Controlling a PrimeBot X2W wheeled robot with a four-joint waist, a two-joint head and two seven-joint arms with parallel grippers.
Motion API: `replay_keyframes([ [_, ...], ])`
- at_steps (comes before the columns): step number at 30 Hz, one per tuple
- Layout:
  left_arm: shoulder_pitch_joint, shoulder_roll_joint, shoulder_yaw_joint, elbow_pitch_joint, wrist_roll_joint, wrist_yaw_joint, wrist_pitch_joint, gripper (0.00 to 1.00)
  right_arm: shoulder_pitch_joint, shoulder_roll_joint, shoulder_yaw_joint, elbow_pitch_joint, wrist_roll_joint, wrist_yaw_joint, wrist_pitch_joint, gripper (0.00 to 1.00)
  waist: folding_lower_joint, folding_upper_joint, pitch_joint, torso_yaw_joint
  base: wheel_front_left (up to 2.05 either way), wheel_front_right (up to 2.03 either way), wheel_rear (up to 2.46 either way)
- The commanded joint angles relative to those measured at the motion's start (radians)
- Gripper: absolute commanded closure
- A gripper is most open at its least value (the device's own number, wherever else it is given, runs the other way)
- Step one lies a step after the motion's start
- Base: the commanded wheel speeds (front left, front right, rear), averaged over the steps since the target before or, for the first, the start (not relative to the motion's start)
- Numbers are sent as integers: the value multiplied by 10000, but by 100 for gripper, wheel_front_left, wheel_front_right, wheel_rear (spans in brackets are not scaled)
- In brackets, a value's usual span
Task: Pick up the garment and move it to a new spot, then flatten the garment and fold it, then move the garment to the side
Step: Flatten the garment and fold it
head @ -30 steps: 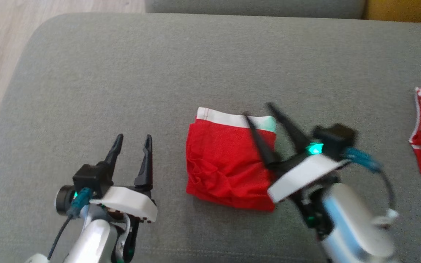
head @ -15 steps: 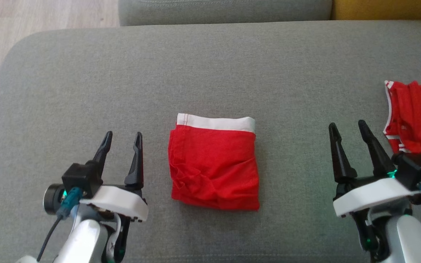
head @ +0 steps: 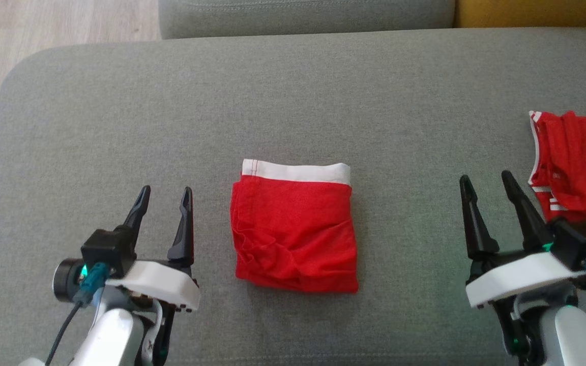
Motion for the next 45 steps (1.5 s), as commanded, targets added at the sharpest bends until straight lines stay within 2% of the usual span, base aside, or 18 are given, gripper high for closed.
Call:
replay_keyframes([
  [1, -249, 222, 384, -342, -33, 73, 13, 0, -32, -25, 204, -407, -92, -9, 38, 0, 0, 0, -45, -9, 0, 0, 0],
  [7, -253, 234, 349, -362, -68, 102, 21, 0, 57, -19, 228, -416, -126, -9, 89, 0, 0, 0, -83, 39, 0, 0, 0],
  [8, -271, 235, 340, -363, -71, 101, 22, 0, 38, -18, 276, -390, -104, -9, 94, 42, 0, 0, -74, 63, 0, 0, 0],
  [9, -295, 235, 324, -364, -73, 94, 26, 0, 12, -18, 349, -338, -68, -9, 119, 78, 0, 0, -53, 104, 0, 0, 0],
  [10, -324, 235, 311, -365, -77, 85, 26, 0, -29, -17, 430, -271, -76, -9, 141, 100, 0, 0, -32, 148, 0, 0, 0],
  [13, -378, 233, 301, -355, -88, 75, 13, 0, -166, -17, 688, -101, -73, -9, 114, 100, 0, 0, 11, 248, 0, 0, 0],
  [17, -462, 211, 259, -340, -98, 73, -10, 0, -572, -15, 1680, 527, 83, -9, -25, 100, 0, 0, 98, 508, 0, 0, 0],
  [25, -641, 86, 139, -217, -150, 30, -89, 0, -1681, -14, 4282, 2990, 1172, -9, -715, 100, 0, 0, 260, 1189, 0, 0, 0],
  [33, -747, -29, 64, -60, -215, -6, -211, 0, -2789, -13, 6058, 5036, 2230, -9, -1266, 100, 0, 0, 435, 1661, 0, 0, 0],
  [45, -812, -83, 19, 121, -281, -9, -336, 0, -3680, -13, 8357, 6174, 3764, -9, -1554, 100, 0, 0, 473, 1666, 0, 0, 0],
])
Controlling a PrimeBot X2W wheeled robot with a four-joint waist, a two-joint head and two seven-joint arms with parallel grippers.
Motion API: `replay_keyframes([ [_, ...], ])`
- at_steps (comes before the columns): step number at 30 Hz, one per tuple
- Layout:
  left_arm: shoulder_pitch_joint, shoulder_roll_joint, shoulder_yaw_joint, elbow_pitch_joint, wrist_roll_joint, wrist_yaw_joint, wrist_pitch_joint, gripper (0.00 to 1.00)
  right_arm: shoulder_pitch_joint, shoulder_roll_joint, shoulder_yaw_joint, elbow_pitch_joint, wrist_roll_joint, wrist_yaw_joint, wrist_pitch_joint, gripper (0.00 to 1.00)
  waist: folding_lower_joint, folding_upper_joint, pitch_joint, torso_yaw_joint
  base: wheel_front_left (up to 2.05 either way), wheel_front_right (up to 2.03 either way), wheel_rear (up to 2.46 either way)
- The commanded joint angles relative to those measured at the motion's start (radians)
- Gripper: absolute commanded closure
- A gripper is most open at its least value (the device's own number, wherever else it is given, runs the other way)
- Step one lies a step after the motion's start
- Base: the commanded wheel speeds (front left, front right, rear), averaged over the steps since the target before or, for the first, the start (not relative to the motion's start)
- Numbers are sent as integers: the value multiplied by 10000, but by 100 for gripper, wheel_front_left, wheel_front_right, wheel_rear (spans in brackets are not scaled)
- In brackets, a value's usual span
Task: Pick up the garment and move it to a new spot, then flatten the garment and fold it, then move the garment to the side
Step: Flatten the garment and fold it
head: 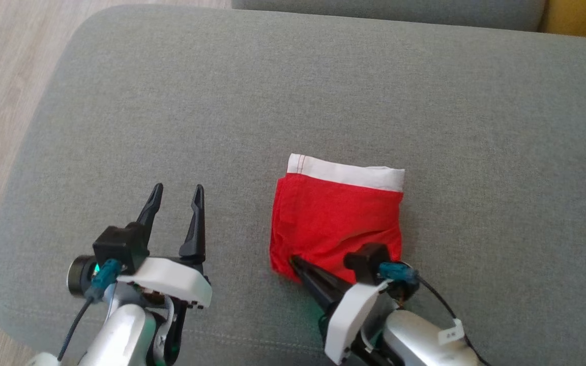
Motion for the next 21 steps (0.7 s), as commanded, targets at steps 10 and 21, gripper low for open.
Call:
replay_keyframes([
  [10, -499, 155, 316, -149, -82, 41, -146, 0, -952, 143, 1595, -30, 1036, -9, -751, 100, 0, 0, -94, -168, 0, 0, 0],
  [21, -158, 378, 493, -260, -164, 232, -166, 0, -486, -410, -1321, -1070, 294, -9, -1509, 0, 0, 0, -659, -864, 0, 0, 0],
])
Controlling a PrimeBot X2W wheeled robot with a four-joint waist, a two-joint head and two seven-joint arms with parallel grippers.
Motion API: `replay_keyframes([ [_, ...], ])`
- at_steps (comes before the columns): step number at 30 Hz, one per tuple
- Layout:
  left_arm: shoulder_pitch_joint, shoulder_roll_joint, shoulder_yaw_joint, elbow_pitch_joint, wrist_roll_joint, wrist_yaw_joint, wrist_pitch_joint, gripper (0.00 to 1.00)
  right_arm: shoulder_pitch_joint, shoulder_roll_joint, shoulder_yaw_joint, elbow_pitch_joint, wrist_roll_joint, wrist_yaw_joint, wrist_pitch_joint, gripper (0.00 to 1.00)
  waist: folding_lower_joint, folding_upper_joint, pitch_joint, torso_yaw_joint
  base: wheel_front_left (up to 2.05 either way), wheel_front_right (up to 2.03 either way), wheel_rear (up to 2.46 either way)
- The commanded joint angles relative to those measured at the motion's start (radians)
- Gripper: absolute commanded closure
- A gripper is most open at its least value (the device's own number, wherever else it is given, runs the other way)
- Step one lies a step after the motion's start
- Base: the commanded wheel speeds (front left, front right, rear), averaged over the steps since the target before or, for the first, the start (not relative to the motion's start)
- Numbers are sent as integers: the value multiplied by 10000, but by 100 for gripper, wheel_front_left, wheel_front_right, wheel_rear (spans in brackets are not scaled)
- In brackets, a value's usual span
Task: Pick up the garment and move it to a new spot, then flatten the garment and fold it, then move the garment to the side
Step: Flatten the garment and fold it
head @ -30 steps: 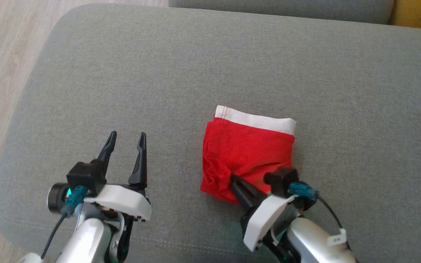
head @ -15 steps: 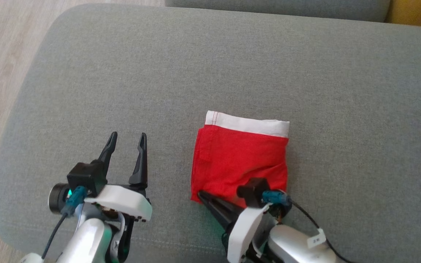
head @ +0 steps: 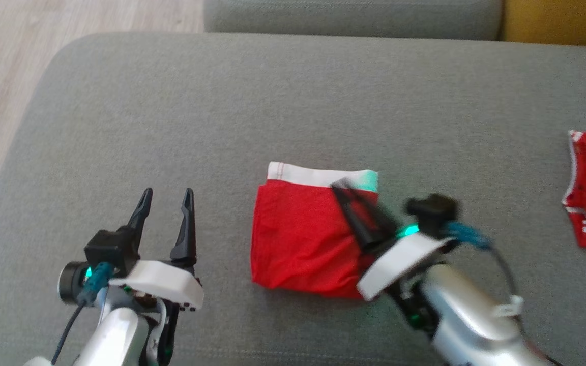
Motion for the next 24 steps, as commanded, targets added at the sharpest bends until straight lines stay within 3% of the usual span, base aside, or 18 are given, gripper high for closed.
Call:
replay_keyframes([
  [1, -187, 250, 458, -393, -9, 63, -112, 0, 327, -29, -509, -456, -293, -9, -159, 0, 0, 0, -218, -235, 0, 0, 0],
  [7, 86, 576, 457, -625, 205, 241, -72, 0, 1549, -209, -3465, -1714, -1960, -9, 185, 0, 0, 0, -590, -643, 0, 0, 0],
  [12, 368, 759, 612, -933, 110, 371, 8, 0, 2773, -29, -5322, -3304, -3103, -9, 1054, 0, 0, 0, -847, -882, 0, 0, 0],
  [17, 787, 967, 764, -1309, -13, 498, 135, 0, 3799, 197, -6294, -4649, -3662, -9, 1910, 0, 0, 0, -1149, -1027, 0, 0, 0],
  [24, 1400, 1245, 889, -1642, -177, 553, 234, 0, 4666, 372, -6818, -5802, -3963, -9, 2557, 0, 0, 0, -1394, -1112, 0, 0, 0],
])
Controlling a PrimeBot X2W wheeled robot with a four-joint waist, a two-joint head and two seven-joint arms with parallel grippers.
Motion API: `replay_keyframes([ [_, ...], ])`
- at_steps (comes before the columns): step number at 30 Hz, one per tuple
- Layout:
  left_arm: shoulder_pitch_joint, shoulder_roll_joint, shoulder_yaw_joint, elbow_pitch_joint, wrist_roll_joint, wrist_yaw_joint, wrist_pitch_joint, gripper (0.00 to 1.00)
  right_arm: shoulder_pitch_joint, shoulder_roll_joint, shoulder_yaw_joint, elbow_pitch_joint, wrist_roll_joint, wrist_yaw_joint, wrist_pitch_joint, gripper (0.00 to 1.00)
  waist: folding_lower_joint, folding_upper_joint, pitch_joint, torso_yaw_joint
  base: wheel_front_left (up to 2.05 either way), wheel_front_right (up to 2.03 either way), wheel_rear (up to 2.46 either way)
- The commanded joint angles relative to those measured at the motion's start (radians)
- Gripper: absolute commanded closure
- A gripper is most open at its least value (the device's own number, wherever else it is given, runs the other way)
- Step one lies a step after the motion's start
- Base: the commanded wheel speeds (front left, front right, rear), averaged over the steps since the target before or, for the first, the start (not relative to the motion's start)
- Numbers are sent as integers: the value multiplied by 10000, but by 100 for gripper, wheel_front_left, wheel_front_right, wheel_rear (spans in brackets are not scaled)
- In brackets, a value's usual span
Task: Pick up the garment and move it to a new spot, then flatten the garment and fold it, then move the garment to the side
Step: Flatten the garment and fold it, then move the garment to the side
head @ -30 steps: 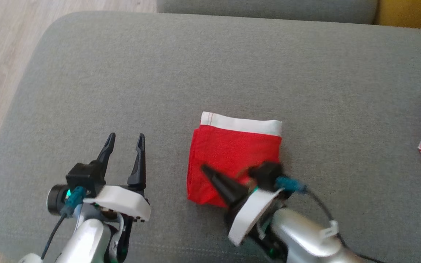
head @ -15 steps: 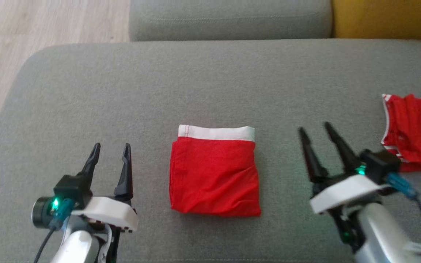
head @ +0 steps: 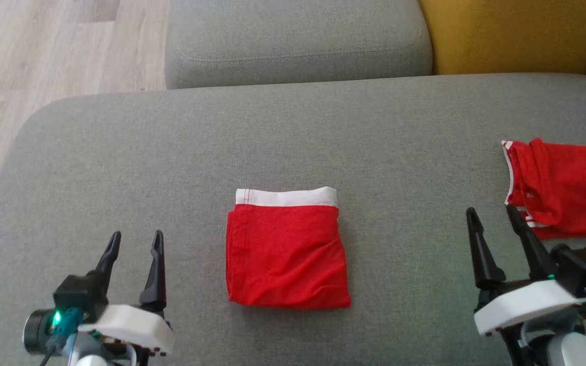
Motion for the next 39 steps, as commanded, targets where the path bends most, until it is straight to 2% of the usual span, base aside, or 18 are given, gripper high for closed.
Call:
replay_keyframes([
  [1, -330, 274, 502, -411, -68, 64, 34, 0, -160, -8, 100, -530, -71, -9, 67, 0, 0, 0, -55, -5, 0, 0, 0],
  [7, 62, 473, 578, -548, -258, -7, 82, 0, 264, 56, -115, -876, -129, -9, 333, 0, 0, 0, -230, 1, 0, 0, 0],
  [17, 503, 610, 516, -863, -313, 111, 301, 0, 603, 118, -222, -1029, -147, -9, 524, 0, 0, 0, -403, 74, 0, 0, 0],
  [39, 335, 690, 300, -871, -306, 106, 360, 0, 631, 182, -289, -1001, -432, -9, 685, 0, 0, 0, -412, 136, 0, 0, 0],
])
